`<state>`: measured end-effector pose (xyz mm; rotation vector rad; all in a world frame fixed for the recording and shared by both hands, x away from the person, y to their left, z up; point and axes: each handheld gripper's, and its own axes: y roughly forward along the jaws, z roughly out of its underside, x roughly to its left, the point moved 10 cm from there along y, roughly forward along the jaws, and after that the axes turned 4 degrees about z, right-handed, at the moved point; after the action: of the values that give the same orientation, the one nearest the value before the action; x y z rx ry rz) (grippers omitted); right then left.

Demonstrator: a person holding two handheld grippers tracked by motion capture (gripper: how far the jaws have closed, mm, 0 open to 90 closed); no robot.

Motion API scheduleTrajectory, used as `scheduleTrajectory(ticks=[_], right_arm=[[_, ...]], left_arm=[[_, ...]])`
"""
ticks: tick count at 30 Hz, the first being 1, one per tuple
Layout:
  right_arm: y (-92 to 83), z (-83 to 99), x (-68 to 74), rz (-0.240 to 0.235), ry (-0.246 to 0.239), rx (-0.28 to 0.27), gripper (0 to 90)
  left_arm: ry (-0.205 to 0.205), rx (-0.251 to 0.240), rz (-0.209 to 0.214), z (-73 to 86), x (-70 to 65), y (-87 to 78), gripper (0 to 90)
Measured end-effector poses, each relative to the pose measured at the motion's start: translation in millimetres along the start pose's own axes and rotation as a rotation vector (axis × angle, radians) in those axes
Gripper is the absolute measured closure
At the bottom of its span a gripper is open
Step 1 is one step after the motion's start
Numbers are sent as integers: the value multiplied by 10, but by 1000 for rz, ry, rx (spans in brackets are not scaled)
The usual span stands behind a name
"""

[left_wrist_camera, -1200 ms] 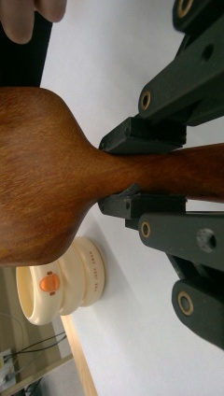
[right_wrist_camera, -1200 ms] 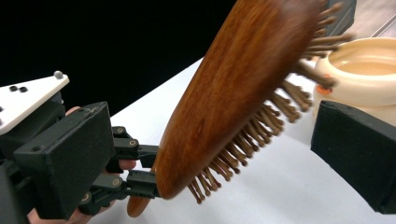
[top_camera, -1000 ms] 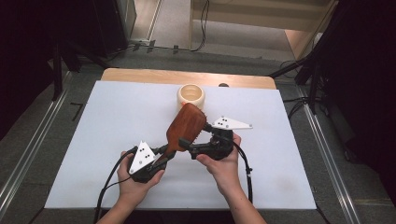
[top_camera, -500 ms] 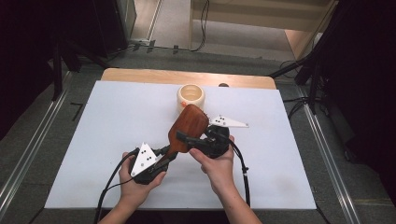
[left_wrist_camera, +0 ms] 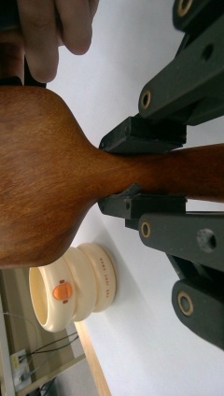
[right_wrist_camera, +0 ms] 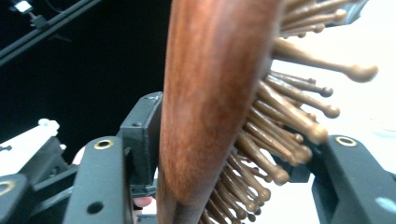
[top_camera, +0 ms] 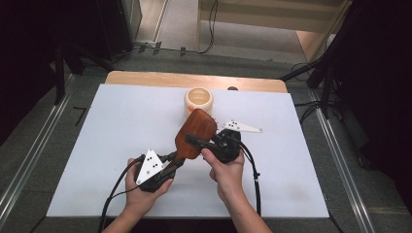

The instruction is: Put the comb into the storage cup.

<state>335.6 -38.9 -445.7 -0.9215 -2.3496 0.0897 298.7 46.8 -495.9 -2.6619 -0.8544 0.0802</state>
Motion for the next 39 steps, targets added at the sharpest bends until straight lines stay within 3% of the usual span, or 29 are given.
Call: scheduleTrajectory(ticks=[5,7,10,13,18,26,28,34,39], right_arm=[[-7,3,54,-30,-10,2,460],[-6,2,90,-44,-26,3,484],[-21,-10,93,-30,-49,3,503],[-52,-48,103,-48,-32,-6,512],[-116,-130,99,-16,-77,-18,519],[-191,-206,67,0,-109,-36,523],[-208,-232,65,2,-117,-41,523],[-216,-297,60,9,-148,-47,524],[-209,-348,46,22,-164,-49,525]], left_arm=[[-9,2,11,8,1,9,723],[-26,-6,38,8,-6,12,714],[-52,-12,71,14,-10,8,675],[-73,-20,91,14,-4,-5,603],[-110,-32,77,30,53,-79,363],[-147,-43,85,77,148,-190,212],[-151,-28,66,102,184,-207,128],[-174,-30,57,142,294,-294,15],[-195,-46,27,178,449,-415,0]])
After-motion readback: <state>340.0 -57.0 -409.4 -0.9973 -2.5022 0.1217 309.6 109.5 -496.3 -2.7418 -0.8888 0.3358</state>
